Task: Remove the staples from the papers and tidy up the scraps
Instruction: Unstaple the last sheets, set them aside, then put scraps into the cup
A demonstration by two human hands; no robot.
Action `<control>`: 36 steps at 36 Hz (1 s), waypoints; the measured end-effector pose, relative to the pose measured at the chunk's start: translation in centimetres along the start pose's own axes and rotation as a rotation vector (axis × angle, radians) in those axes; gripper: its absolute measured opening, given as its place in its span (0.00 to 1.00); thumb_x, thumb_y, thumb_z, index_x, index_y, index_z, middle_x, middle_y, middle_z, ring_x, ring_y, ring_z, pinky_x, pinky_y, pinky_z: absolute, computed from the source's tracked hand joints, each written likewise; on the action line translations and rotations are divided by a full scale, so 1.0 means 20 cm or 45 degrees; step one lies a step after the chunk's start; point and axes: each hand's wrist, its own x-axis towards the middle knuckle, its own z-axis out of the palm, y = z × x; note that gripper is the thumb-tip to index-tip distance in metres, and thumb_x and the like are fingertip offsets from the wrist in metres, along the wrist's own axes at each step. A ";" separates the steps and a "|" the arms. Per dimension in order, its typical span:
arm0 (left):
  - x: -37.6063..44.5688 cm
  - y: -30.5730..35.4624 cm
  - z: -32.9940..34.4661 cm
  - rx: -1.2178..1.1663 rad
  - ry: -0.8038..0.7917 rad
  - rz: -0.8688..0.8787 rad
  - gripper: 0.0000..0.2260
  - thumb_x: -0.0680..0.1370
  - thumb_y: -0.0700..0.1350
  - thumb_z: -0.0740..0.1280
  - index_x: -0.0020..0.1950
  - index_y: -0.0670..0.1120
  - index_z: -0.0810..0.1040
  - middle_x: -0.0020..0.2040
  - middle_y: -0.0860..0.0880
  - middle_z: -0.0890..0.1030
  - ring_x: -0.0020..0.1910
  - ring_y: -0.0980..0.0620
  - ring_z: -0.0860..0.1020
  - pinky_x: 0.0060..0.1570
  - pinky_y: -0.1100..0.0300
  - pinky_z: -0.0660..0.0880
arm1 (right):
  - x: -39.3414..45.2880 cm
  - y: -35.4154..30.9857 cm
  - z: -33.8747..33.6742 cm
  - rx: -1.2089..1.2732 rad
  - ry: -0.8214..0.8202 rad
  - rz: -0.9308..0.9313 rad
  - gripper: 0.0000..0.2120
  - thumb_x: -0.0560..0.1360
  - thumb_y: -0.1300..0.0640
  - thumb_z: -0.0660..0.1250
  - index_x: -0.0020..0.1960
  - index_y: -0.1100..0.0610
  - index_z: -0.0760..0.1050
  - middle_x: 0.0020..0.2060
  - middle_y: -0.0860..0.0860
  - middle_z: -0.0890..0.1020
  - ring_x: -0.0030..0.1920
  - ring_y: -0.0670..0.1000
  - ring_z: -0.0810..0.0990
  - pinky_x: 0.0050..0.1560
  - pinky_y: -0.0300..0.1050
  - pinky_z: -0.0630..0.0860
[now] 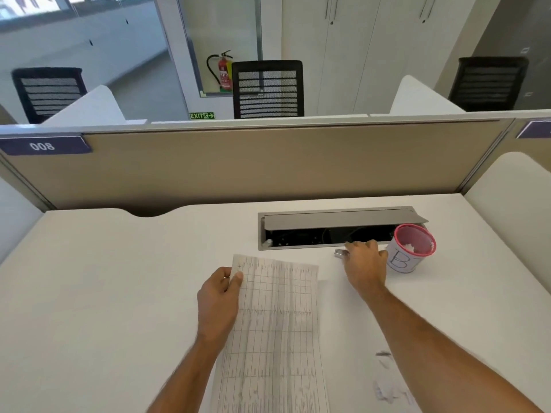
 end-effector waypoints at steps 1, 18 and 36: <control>0.00 0.00 -0.01 0.005 0.011 0.005 0.07 0.84 0.46 0.66 0.49 0.47 0.82 0.44 0.52 0.88 0.44 0.52 0.87 0.45 0.54 0.85 | -0.02 -0.02 -0.02 0.094 0.023 0.020 0.15 0.80 0.53 0.66 0.66 0.52 0.78 0.59 0.50 0.83 0.61 0.55 0.74 0.56 0.54 0.70; -0.29 0.26 -0.12 -0.048 0.168 0.326 0.06 0.81 0.47 0.70 0.50 0.51 0.87 0.42 0.55 0.87 0.43 0.53 0.85 0.43 0.61 0.82 | -0.81 -0.76 -0.81 1.741 -0.167 -0.081 0.10 0.81 0.46 0.66 0.55 0.49 0.82 0.47 0.41 0.85 0.51 0.40 0.81 0.52 0.33 0.78; -0.57 0.36 -0.12 -0.121 0.152 0.613 0.14 0.76 0.41 0.75 0.57 0.54 0.78 0.39 0.49 0.81 0.39 0.49 0.78 0.38 0.61 0.80 | -0.98 -0.70 -1.03 1.986 -0.292 0.009 0.14 0.81 0.62 0.59 0.45 0.56 0.83 0.41 0.56 0.85 0.47 0.56 0.86 0.51 0.55 0.84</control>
